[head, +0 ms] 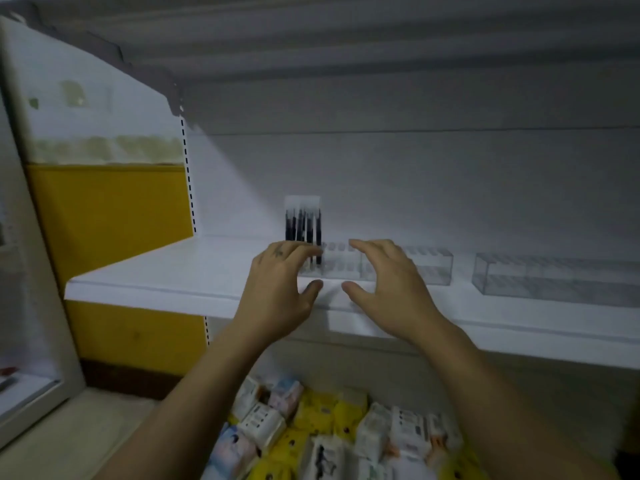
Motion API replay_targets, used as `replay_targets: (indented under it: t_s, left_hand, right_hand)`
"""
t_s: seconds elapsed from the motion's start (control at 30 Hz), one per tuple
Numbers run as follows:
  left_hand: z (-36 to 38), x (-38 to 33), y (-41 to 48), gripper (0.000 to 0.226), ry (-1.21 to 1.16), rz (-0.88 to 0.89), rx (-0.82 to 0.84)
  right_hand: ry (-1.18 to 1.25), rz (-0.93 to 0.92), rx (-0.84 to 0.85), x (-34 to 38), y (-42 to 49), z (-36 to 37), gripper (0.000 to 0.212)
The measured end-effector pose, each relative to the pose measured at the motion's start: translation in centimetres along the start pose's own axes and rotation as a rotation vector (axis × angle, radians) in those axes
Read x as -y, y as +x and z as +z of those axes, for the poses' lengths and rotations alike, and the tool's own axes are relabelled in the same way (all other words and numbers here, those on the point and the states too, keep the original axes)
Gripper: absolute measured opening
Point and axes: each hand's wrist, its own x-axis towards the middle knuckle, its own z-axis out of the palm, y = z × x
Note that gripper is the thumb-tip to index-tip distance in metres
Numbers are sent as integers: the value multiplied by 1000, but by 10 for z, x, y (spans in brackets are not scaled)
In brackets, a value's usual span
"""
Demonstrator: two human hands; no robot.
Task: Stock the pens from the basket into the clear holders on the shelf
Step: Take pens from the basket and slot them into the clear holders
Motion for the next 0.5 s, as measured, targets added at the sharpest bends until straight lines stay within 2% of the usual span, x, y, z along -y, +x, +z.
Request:
replay_targets:
  t_s: [0.17,0.3,0.4,0.5]
  left_hand:
    - [17,-28,-51,34,15,63,58]
    - [39,-42,-107,31,-125,-50,67]
    - [68,-46,-152,34,-166,-118,205]
    - [97,-51,-186,38,-153,-141,360]
  right_hand:
    - [-79,-55,-34,-1,-69,2,44]
    - [-11,-39,-111,-14,-127,12,32]
    - [-17,93,-14,-32,-171,33,30]
    - [-39,256,175,-56,-211,59,37]
